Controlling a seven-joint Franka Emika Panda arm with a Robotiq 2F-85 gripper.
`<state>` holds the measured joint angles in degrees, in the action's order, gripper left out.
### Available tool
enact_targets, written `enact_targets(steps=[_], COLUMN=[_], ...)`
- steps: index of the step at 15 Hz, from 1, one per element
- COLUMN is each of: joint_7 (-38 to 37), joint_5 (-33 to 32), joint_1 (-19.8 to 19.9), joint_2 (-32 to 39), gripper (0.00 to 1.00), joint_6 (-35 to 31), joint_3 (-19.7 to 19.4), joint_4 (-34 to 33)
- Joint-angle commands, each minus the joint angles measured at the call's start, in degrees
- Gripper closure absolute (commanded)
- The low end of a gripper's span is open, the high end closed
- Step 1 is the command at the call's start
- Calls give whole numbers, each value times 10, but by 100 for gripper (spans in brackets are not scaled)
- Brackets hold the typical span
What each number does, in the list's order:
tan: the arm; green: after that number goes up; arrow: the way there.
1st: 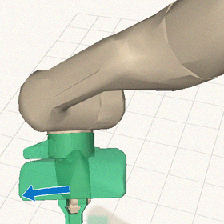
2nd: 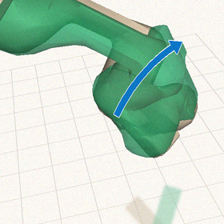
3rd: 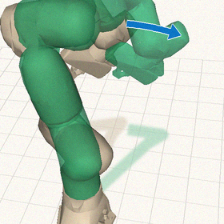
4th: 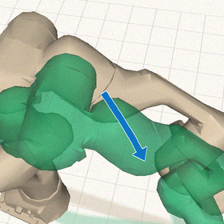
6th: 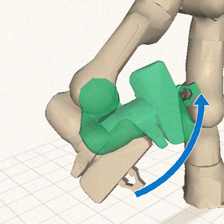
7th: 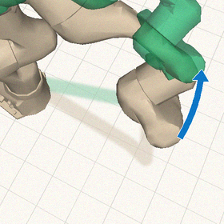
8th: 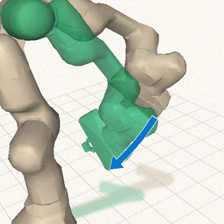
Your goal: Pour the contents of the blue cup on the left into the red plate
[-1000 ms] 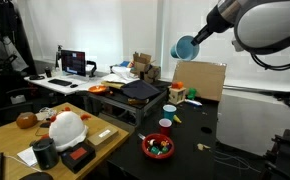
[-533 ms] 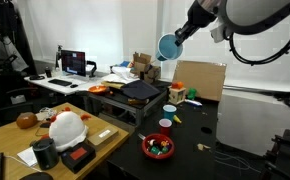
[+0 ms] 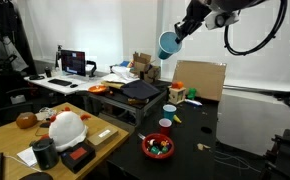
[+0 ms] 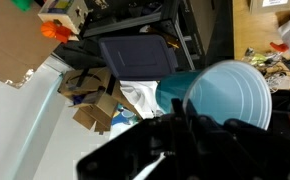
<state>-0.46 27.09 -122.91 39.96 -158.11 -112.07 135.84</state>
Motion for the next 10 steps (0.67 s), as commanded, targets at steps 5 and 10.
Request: enact_targets(steps=[5,10], joint_7=[-12,-26], joint_5=[-23,-20], joint_1=[52,106], joint_2=[-126,-159], gripper=[99,99], joint_6=[14,32], joint_3=[7,36], joint_4=[-28,-20])
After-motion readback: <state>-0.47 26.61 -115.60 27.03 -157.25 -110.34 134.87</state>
